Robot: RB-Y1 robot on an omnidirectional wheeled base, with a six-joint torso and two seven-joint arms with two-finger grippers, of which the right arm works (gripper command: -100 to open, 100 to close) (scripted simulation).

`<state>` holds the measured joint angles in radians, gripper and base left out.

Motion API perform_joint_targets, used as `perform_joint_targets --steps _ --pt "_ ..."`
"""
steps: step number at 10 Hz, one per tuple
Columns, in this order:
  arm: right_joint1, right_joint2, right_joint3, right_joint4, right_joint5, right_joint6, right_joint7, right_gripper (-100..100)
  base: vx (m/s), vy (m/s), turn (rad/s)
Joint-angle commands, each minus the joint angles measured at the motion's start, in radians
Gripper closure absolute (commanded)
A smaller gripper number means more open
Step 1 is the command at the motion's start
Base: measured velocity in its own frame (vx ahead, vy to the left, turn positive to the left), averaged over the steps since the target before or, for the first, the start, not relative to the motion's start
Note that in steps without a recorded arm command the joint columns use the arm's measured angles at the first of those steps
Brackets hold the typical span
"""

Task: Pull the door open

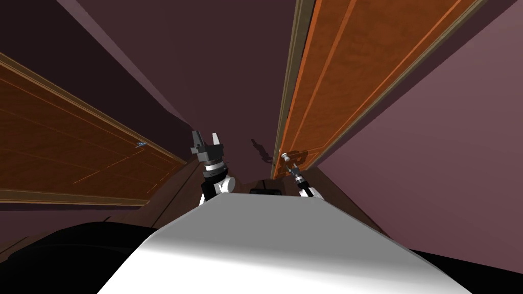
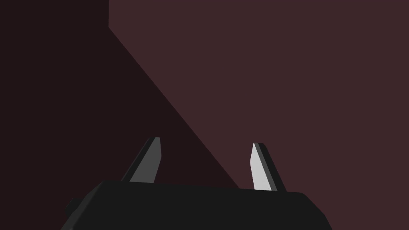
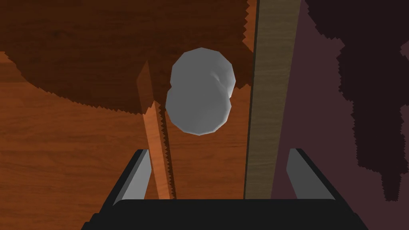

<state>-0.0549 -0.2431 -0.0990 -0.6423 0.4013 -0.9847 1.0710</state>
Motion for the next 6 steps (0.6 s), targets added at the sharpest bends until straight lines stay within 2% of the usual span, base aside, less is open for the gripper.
perform_joint_targets --steps 1,4,5,6 --pt "0.010 -0.002 -0.009 -0.008 -0.005 0.002 -0.001 -100 0.155 0.117 0.084" --pt "0.017 -0.011 -0.035 0.011 -0.019 -0.012 0.005 -100 0.191 0.017 0.097" --pt "0.019 -0.007 -0.028 0.013 -0.016 -0.015 0.005 -100 0.071 -0.009 0.020" --pt "0.019 -0.007 -0.028 0.013 -0.016 -0.015 0.005 100 -0.012 0.003 -0.016"
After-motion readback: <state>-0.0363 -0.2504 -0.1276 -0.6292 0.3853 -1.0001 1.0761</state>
